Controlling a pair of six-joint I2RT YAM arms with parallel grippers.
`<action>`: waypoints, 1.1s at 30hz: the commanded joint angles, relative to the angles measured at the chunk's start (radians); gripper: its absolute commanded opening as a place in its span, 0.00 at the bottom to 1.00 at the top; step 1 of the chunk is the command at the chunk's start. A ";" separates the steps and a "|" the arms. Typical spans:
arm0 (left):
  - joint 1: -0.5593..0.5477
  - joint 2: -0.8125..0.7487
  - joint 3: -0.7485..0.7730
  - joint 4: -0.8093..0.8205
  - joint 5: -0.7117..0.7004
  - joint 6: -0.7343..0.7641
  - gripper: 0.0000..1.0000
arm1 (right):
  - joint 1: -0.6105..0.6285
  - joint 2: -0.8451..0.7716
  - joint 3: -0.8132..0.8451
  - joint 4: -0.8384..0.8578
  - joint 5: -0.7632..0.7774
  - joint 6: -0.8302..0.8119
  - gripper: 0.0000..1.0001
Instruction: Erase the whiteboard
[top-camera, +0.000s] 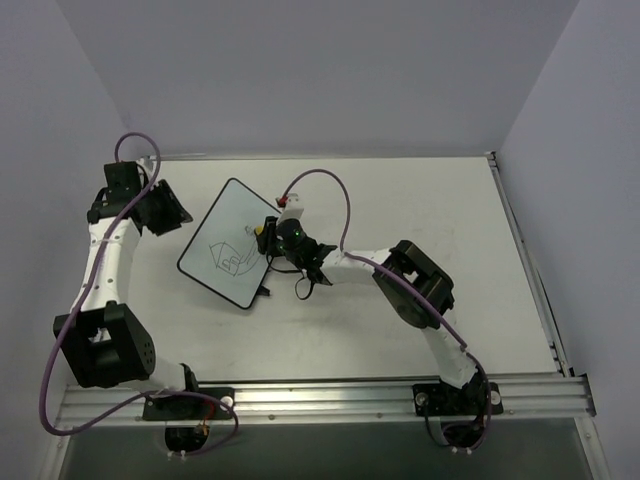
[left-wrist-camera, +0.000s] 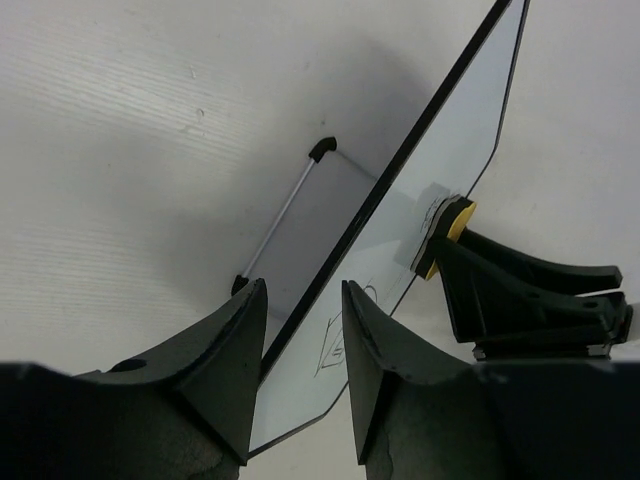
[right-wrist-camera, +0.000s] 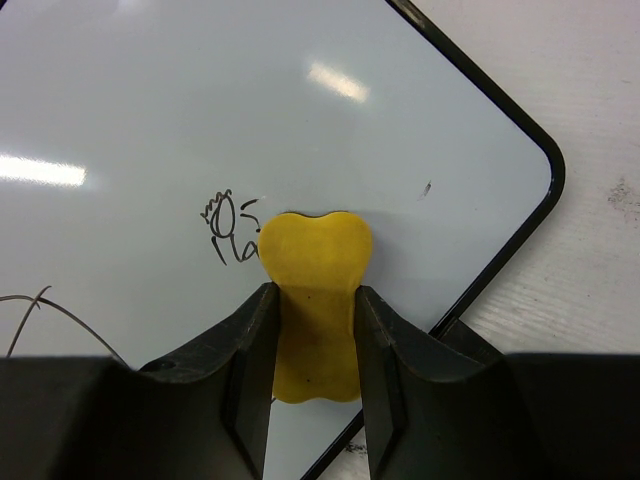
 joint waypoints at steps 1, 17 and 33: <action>-0.016 0.046 0.044 -0.095 0.057 0.099 0.44 | 0.003 -0.005 -0.021 -0.029 -0.038 0.016 0.00; -0.049 0.149 0.032 -0.030 0.163 0.128 0.25 | 0.000 -0.007 -0.031 -0.029 -0.036 0.028 0.00; -0.120 0.140 -0.057 -0.023 0.056 0.141 0.02 | -0.014 0.001 -0.070 -0.018 -0.024 0.053 0.00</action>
